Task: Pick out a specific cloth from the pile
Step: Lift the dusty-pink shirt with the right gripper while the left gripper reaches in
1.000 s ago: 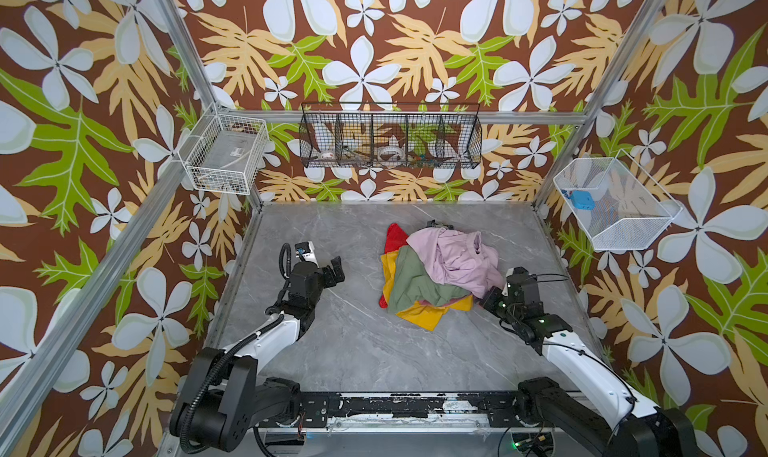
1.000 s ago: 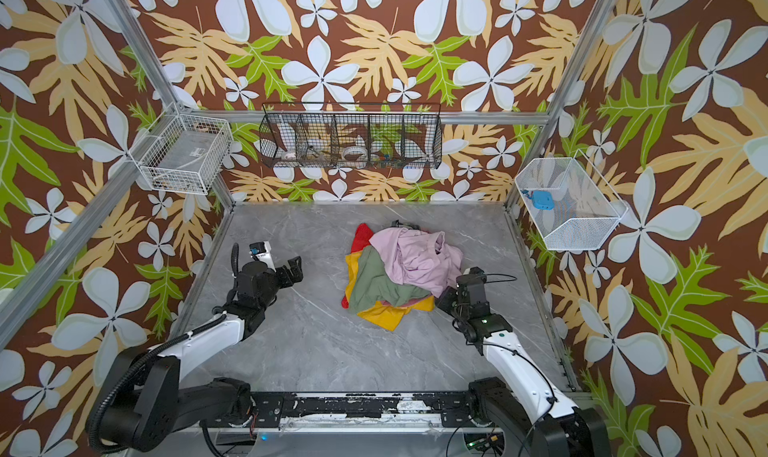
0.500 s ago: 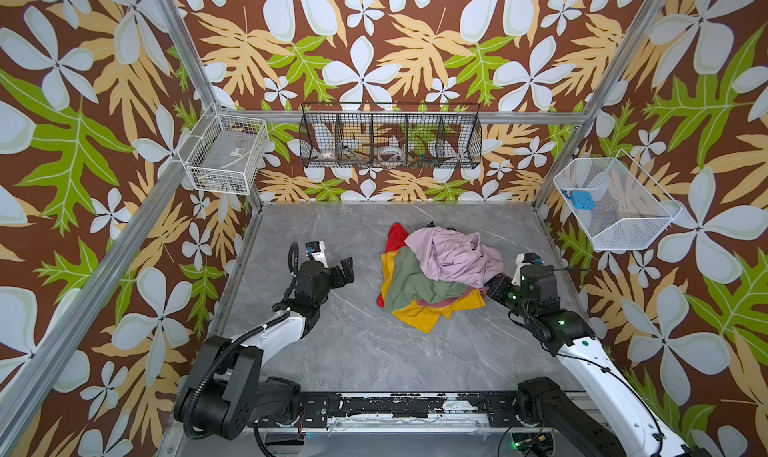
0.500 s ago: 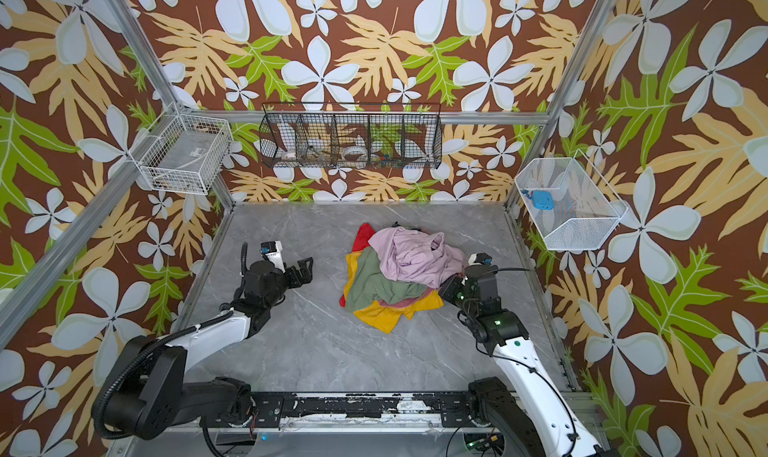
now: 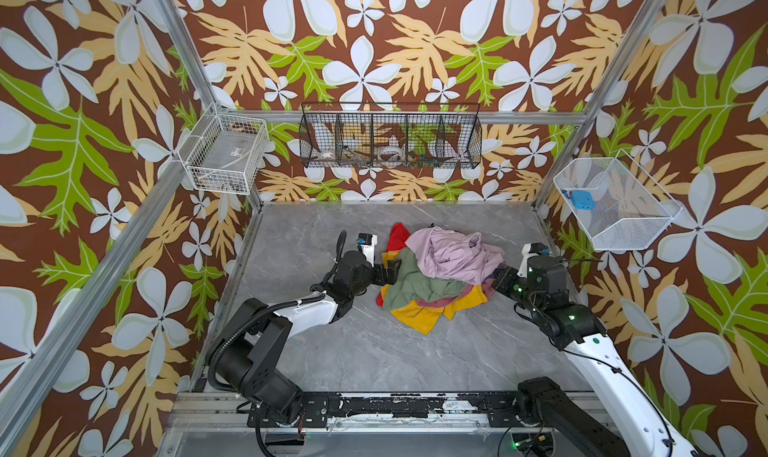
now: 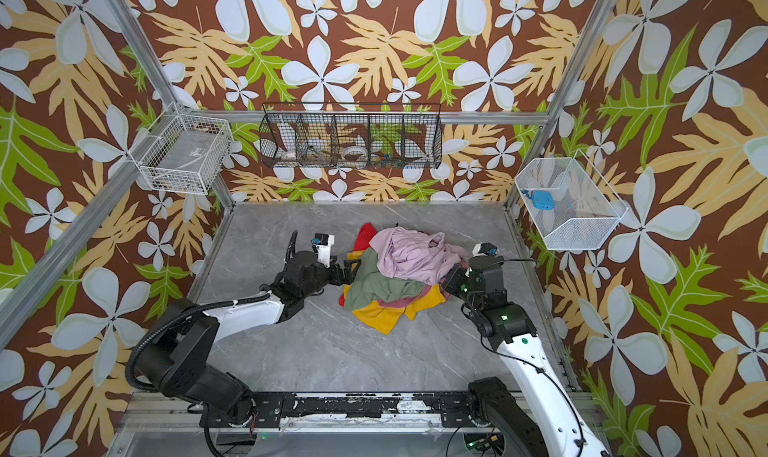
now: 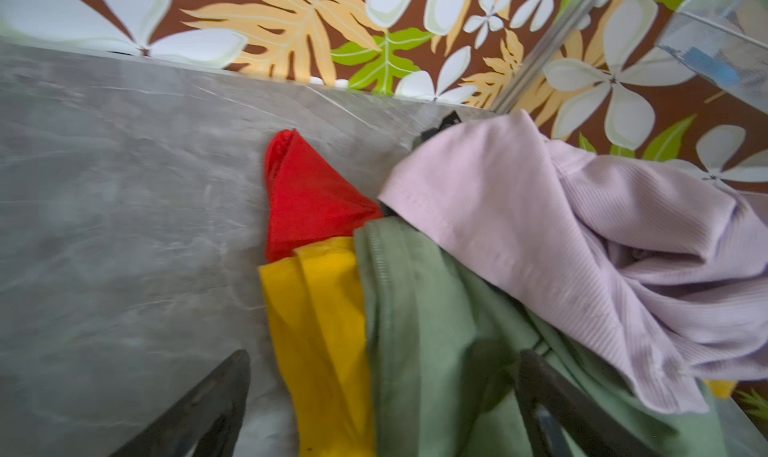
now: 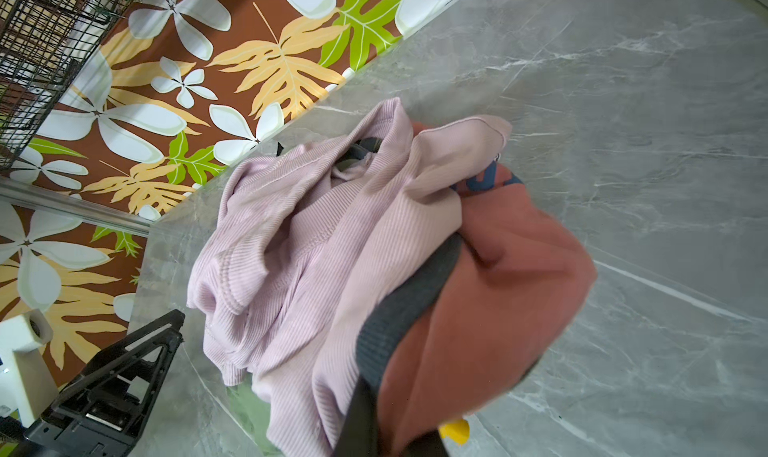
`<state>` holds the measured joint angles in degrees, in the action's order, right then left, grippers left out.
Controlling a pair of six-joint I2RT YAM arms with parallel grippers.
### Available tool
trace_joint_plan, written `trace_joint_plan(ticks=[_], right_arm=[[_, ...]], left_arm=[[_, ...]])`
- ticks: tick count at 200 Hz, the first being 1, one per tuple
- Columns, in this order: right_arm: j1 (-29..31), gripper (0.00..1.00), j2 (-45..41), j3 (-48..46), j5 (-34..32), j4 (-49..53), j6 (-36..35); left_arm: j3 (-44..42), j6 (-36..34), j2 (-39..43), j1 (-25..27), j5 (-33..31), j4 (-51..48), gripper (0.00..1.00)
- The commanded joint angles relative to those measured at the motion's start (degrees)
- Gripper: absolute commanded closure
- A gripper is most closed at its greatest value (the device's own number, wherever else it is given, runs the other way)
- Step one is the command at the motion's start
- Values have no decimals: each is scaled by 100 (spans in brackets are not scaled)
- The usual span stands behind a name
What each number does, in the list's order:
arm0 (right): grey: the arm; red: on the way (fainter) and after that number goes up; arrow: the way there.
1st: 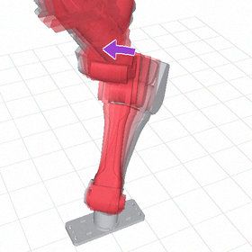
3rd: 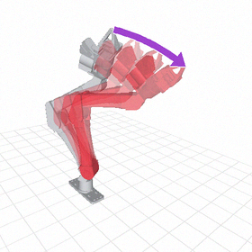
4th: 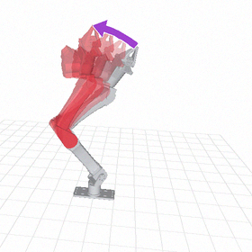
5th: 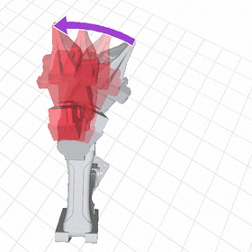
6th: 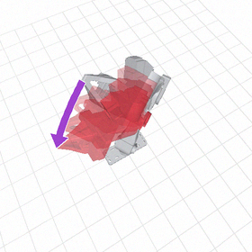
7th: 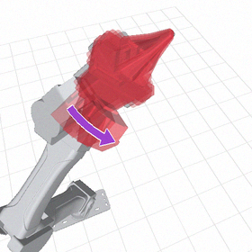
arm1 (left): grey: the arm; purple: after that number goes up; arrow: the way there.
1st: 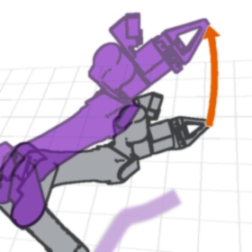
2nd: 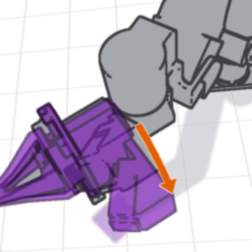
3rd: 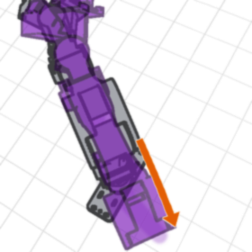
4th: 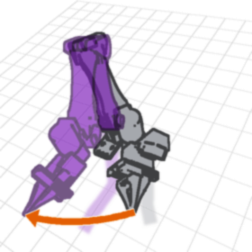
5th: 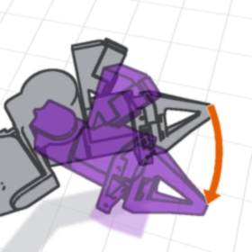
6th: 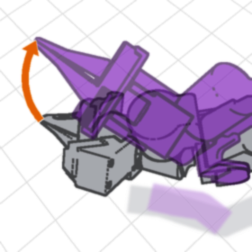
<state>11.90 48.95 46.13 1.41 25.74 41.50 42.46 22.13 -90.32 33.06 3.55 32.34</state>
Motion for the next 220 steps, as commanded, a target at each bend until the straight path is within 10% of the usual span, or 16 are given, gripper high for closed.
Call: trace_joint_plan(ticks=[1, 220], right_arm=[[-3, 100, 90, 225, -159, -271, -211], [-4, 100, 684, 3088, 526, 221, -1199]], left_arm=[[134, -68, -141, 216, 84, 219, 0], [2265, -284, -2001, 1150, -1198, -1332, 0]])
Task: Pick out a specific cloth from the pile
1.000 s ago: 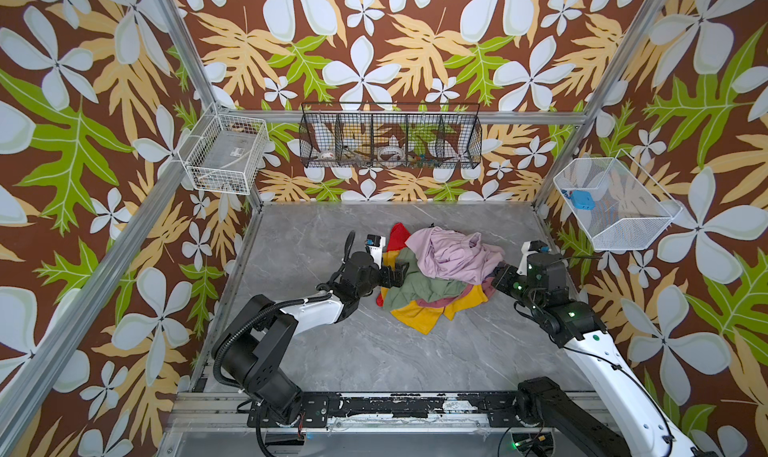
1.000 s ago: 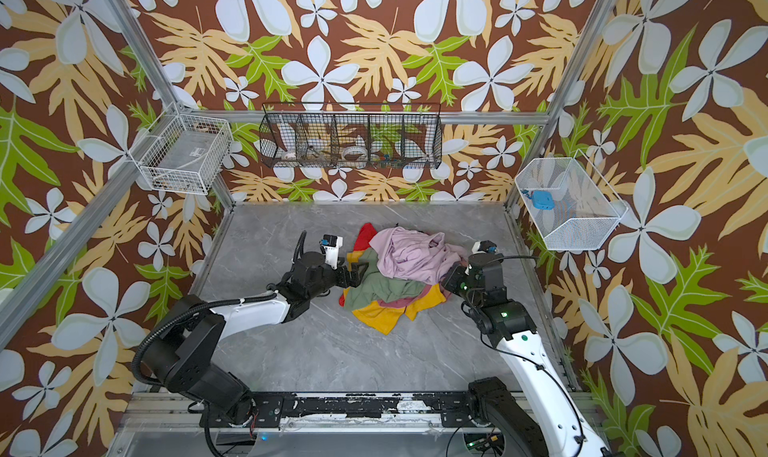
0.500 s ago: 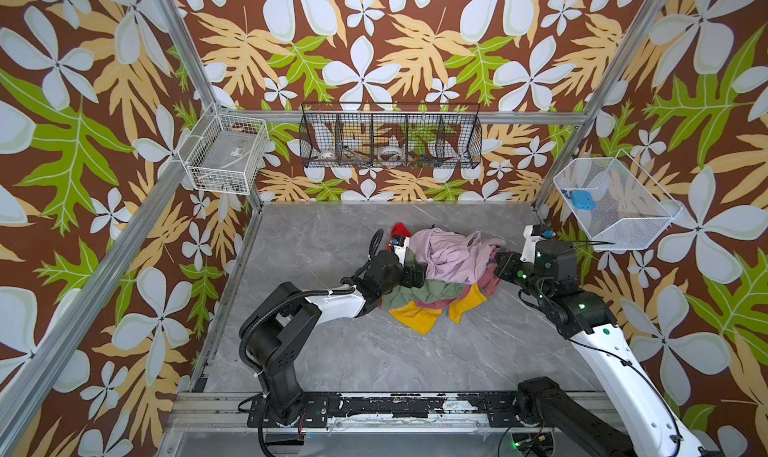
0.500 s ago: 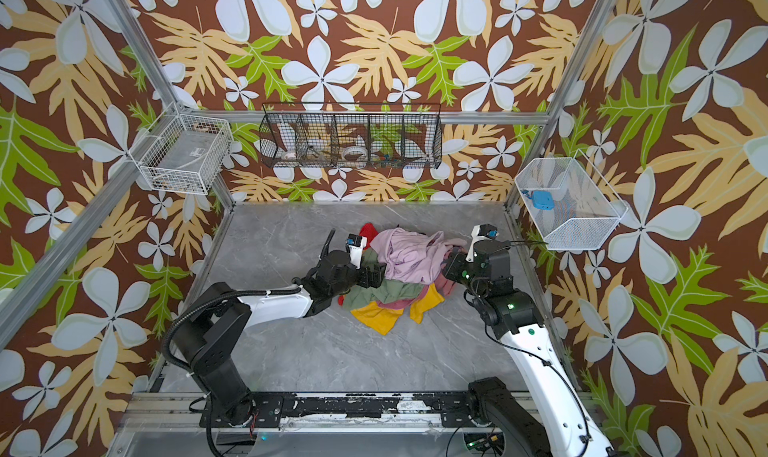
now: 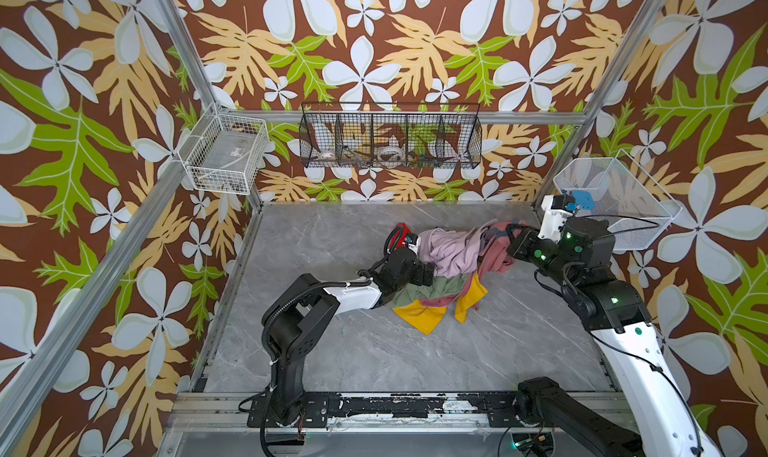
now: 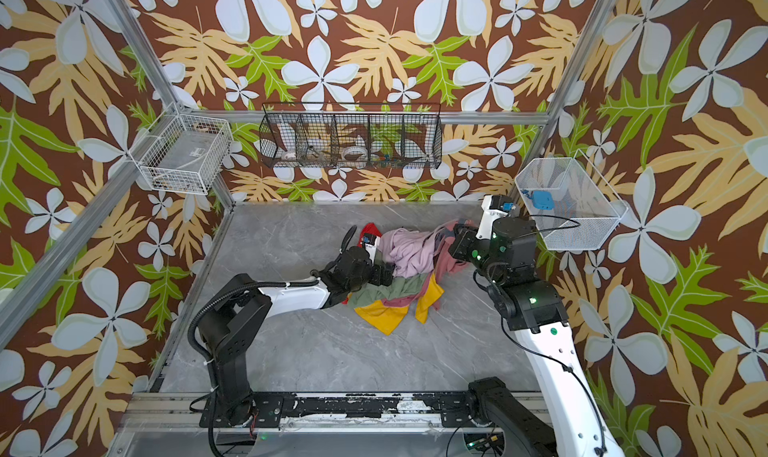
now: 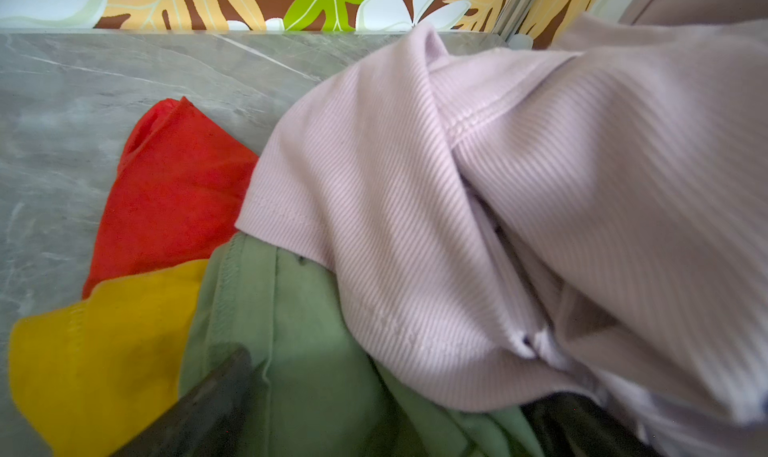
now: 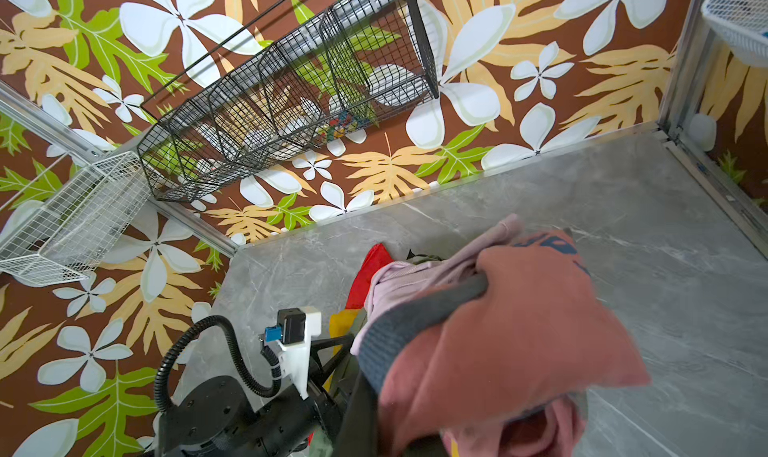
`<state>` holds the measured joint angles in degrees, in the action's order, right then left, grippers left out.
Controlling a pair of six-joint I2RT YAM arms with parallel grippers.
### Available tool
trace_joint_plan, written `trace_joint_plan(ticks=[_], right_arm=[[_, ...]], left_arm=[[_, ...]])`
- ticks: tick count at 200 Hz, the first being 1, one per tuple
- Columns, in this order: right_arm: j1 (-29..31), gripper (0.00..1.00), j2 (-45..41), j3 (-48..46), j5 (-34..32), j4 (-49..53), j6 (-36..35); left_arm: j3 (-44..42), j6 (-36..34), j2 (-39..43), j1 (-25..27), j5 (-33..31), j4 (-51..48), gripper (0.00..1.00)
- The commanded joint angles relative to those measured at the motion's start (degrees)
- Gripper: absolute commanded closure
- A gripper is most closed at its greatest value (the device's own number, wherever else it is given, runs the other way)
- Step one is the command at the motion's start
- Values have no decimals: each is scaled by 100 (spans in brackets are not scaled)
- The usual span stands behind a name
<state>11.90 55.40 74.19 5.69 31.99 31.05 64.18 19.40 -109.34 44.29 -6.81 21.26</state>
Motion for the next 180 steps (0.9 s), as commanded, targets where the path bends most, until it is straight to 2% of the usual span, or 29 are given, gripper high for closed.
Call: trace_joint_plan(ticks=[1, 105, 132, 152, 180], right_arm=[[-4, 100, 40, 303, 94, -404, -153], [-1, 100, 428, 1966, 98, -360, -344], [-4, 100, 668, 2368, 415, -474, -238], [-4, 100, 779, 2254, 620, -647, -99], [70, 100, 853, 1960, 856, -1039, 112]], left_arm=[[102, -13, -102, 27, -163, -230, 0], [426, -6, -489, 44, -313, -633, 0], [483, 4, -491, 44, -297, -682, 0], [393, 55, -246, 44, -425, -641, 0], [-76, 195, 582, 44, -556, -377, 0]])
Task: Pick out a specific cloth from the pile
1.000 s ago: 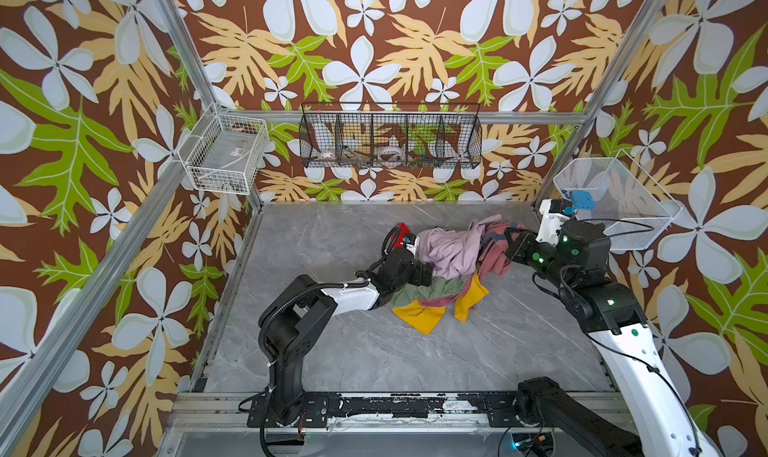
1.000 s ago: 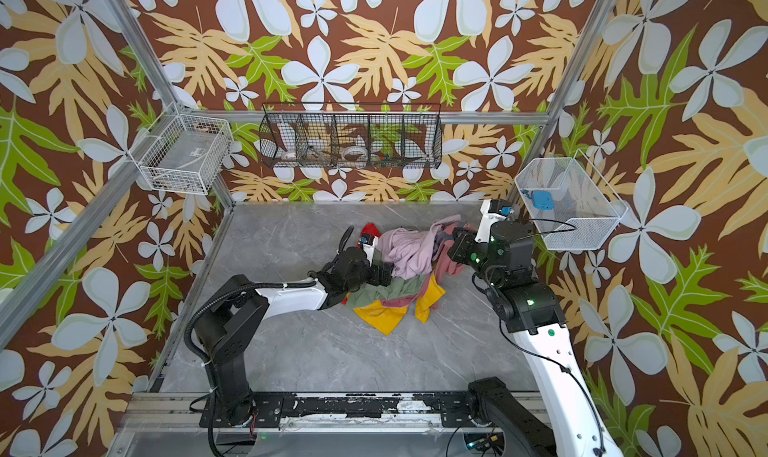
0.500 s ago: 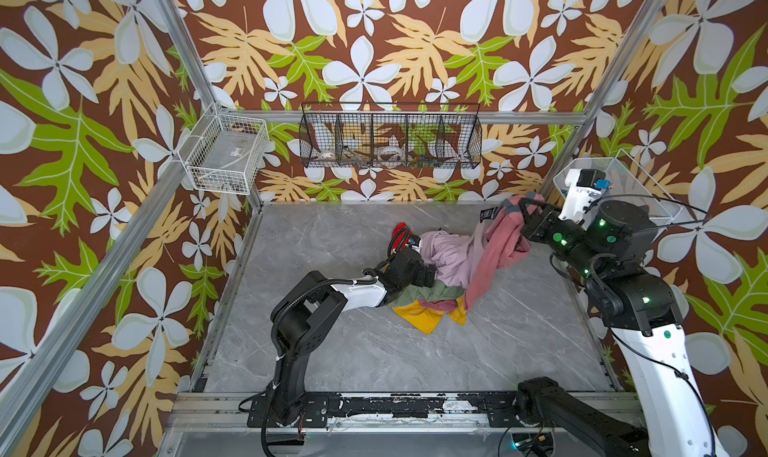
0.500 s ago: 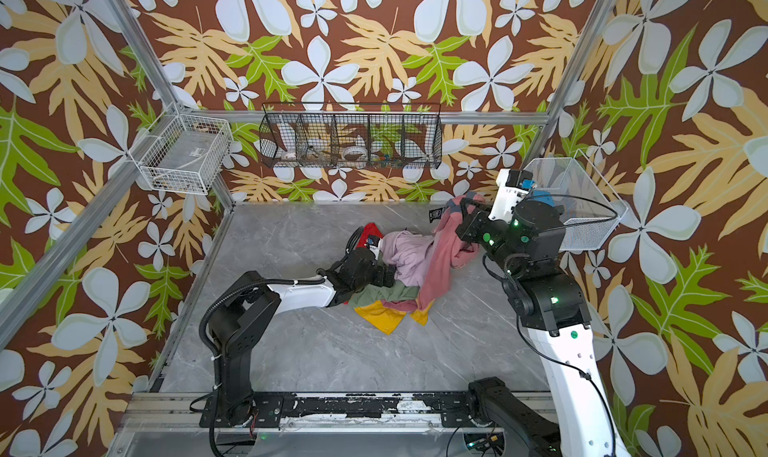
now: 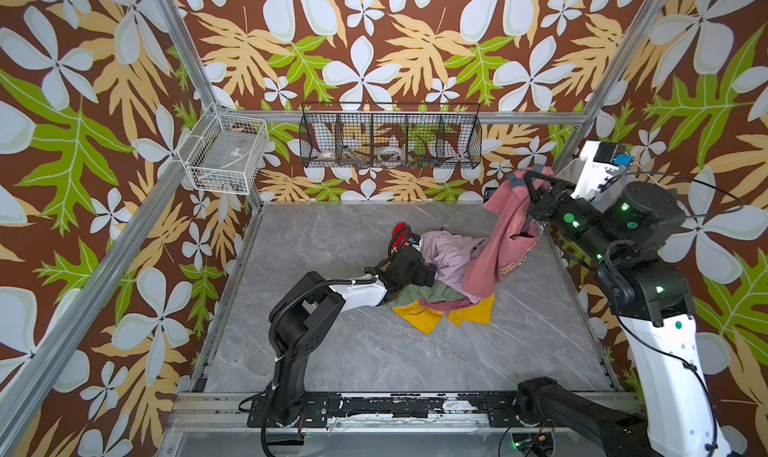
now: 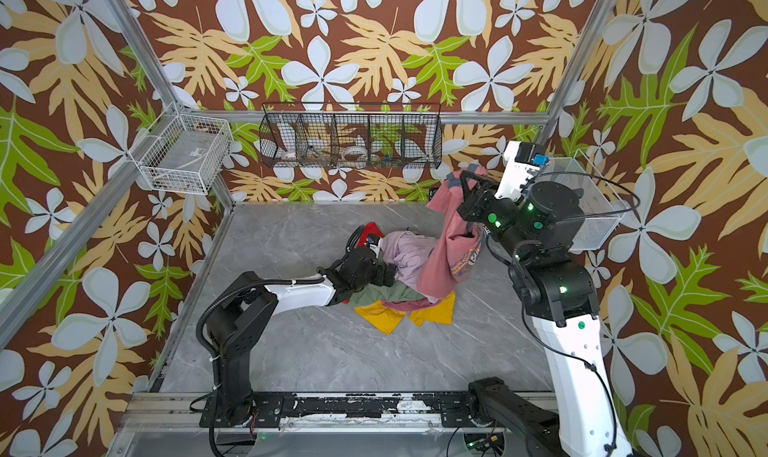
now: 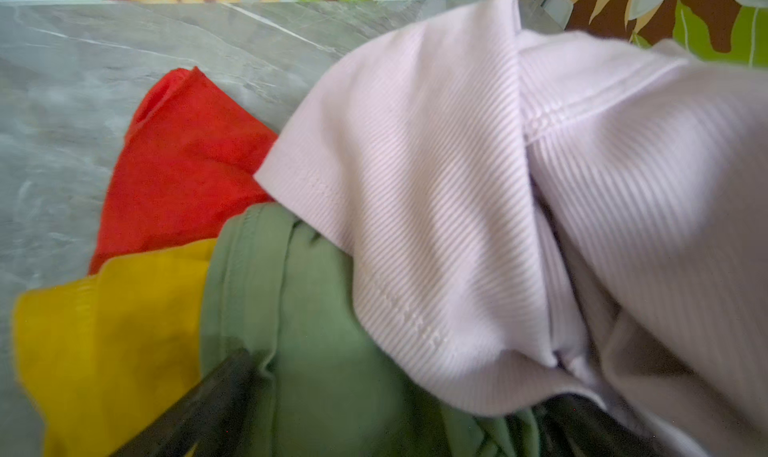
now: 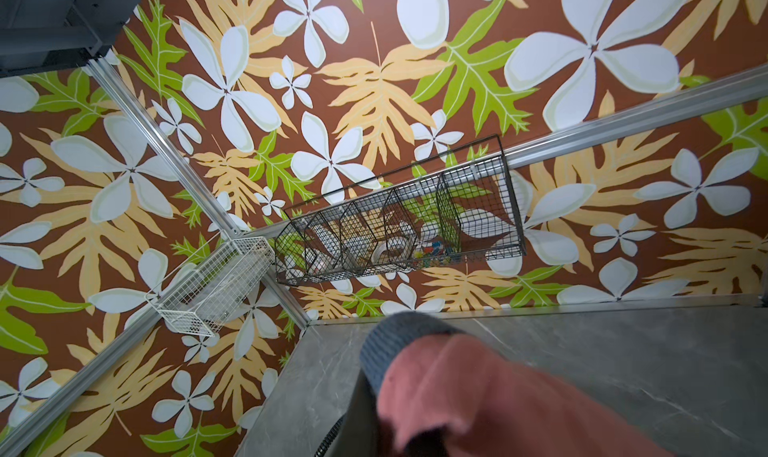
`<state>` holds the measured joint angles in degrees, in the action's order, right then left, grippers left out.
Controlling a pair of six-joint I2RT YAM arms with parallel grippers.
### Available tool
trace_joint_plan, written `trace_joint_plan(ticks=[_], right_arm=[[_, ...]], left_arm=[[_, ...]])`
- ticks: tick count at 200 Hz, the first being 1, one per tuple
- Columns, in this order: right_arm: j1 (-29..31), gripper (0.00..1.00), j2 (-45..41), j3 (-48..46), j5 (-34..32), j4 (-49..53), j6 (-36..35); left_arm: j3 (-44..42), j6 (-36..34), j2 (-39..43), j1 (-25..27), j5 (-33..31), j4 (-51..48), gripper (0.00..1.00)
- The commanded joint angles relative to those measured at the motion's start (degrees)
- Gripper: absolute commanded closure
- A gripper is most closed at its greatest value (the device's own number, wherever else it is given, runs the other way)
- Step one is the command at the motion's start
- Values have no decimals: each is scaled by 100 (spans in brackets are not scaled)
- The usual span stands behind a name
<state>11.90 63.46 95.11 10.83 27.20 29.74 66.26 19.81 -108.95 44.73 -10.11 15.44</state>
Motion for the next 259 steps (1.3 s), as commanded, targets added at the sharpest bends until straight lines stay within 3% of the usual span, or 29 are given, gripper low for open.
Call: trace_joint_plan(ticks=[1, 54, 84, 115, 135, 215, 235, 259], right_arm=[[86, 100, 49, -132, 346, -577, 252], [1924, 100, 920, 476, -460, -839, -194], [2243, 100, 1278, 456, -400, -1218, -163], [2288, 100, 1467, 207, -270, -1458, -63], [2290, 100, 1443, -85, -223, -1674, 53], [2291, 100, 883, -841, -395, -1876, 294], [2290, 100, 766, -983, -441, -1876, 323], [2286, 100, 720, -1047, -483, -1841, 327]], left_arm=[[-291, 158, 577, 1, -223, 213, 0], [-1261, 198, 2191, 1, -430, -52, 0], [-2055, 185, 3335, 1, -356, -38, 0], [-2590, -72, 4238, 1, 228, 429, 0], [-2457, -369, 4229, 1, 669, 506, 0], [-1181, -1077, 2998, 1, 1423, 904, 1], [-797, -1181, 2604, 1, 1863, 900, 11], [-507, -1177, 2286, 1, 2206, 782, 48]])
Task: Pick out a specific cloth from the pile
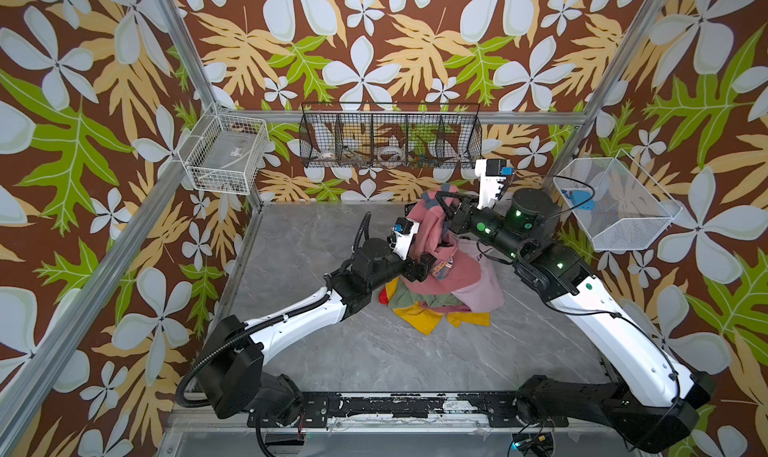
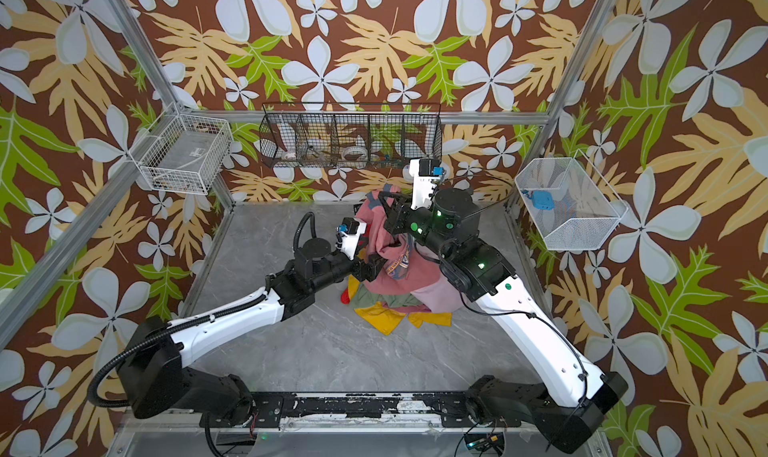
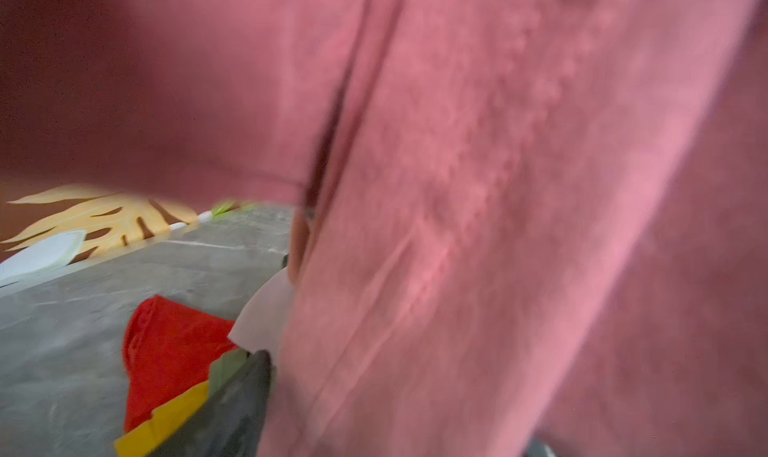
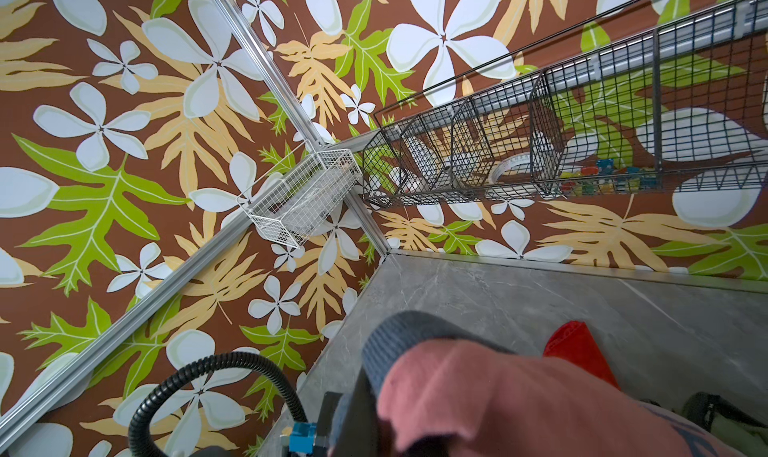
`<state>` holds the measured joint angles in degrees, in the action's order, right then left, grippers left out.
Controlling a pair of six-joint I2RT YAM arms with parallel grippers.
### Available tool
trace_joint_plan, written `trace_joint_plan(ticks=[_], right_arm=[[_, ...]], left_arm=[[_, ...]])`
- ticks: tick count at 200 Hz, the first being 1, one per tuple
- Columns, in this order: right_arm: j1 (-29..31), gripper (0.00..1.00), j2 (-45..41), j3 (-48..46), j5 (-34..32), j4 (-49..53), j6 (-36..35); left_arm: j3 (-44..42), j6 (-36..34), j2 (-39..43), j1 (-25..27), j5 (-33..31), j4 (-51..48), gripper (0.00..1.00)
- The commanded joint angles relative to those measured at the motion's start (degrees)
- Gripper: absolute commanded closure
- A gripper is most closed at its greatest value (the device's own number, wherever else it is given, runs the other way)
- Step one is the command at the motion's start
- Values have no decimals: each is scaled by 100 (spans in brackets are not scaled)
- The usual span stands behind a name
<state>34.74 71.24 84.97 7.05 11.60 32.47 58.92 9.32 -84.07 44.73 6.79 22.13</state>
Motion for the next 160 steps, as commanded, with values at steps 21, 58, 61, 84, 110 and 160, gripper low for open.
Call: trace_joint_plan(ticks=[21, 58, 61, 84, 110, 160], right_arm=[[-10, 96, -156, -86, -293, -217, -47], [-247, 89, -318, -314, -901, 202, -287], [-260, 87, -335, -341, -954, 225, -292], [-279, 58, -396, -494, -1144, 273, -373], [-280, 30, -280, -499, -992, 329, -373], [-282, 0, -222, -754, -956, 368, -381]], left_arm=[[173, -106, -105, 1, 349, 15, 79], [-98, -224, 622, -6, -336, -293, 100], [-115, -243, 699, -8, -388, -327, 100], [-84, -323, 1283, -29, -894, -658, 100], [342, -318, 1743, -293, -992, -1282, 100], [1192, -700, 2119, -850, -1716, -2753, 100]])
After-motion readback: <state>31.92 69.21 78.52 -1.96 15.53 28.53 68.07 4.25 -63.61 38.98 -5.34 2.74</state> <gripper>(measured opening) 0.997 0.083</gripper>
